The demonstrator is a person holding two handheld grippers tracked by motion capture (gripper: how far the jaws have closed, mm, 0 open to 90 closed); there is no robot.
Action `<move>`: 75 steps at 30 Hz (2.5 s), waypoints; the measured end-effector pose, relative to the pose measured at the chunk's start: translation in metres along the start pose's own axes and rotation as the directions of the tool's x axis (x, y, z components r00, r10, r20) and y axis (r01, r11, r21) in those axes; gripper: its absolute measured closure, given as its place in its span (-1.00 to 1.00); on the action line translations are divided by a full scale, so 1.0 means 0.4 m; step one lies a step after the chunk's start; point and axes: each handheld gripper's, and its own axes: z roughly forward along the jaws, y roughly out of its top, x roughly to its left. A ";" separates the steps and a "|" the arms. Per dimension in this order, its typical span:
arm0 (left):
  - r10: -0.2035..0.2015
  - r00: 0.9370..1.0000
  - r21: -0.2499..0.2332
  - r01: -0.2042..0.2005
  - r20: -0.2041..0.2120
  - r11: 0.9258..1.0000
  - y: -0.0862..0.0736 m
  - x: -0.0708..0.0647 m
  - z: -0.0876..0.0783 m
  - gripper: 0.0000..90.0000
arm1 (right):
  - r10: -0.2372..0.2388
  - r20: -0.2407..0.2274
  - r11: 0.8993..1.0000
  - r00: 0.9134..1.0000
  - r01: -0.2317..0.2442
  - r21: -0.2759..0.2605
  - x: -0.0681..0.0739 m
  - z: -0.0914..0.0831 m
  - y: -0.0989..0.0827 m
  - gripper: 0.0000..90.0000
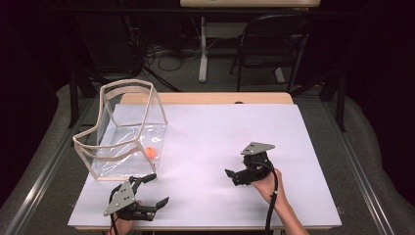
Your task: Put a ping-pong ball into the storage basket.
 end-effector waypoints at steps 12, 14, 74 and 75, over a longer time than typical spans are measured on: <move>0.001 1.000 -0.006 -0.001 0.011 1.000 0.001 0.000 0.007 -0.65 | 0.027 0.029 1.000 0.999 -0.028 0.011 -0.010 -0.020 -0.044 -0.94; 0.001 1.000 -0.004 -0.001 0.013 1.000 0.001 0.002 0.008 -0.65 | 0.030 0.036 0.999 0.999 -0.030 0.010 -0.014 -0.026 -0.048 -0.96; 0.009 1.000 0.006 -0.009 0.027 1.000 0.005 -0.001 0.027 -0.65 | 0.080 0.177 0.997 0.981 -0.079 -0.011 -0.118 -0.030 -0.071 -1.00; 0.008 1.000 0.004 -0.008 0.027 1.000 0.005 -0.001 0.027 -0.65 | 0.087 0.180 0.996 0.980 -0.086 -0.016 -0.119 -0.028 -0.070 -1.00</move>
